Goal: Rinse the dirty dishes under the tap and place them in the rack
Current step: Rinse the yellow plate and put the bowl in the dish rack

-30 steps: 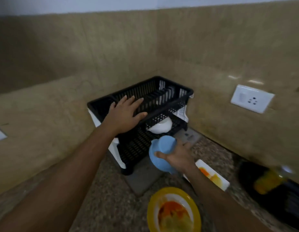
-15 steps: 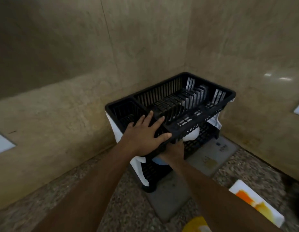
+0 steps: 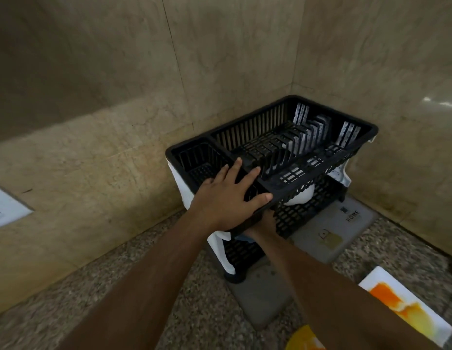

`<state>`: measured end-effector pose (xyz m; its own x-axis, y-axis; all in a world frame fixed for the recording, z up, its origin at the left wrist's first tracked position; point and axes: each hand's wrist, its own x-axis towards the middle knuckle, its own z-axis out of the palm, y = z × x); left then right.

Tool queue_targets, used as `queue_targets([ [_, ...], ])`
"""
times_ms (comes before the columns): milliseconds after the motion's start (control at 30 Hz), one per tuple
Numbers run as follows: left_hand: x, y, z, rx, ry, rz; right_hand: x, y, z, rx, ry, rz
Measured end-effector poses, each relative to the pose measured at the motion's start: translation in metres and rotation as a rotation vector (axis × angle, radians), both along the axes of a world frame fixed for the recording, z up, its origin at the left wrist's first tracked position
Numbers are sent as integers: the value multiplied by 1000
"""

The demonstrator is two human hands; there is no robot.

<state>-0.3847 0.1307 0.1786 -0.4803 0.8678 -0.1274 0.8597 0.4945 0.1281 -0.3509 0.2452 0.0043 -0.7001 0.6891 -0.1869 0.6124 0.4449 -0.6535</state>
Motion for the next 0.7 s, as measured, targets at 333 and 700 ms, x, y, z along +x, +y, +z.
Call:
queue_targets([
  [333,4,-1,2,35,8,23,35,8,27,189,-142,141],
  [700,85,-28,-6,591,175,-181,250,-1,46,24,22,171],
])
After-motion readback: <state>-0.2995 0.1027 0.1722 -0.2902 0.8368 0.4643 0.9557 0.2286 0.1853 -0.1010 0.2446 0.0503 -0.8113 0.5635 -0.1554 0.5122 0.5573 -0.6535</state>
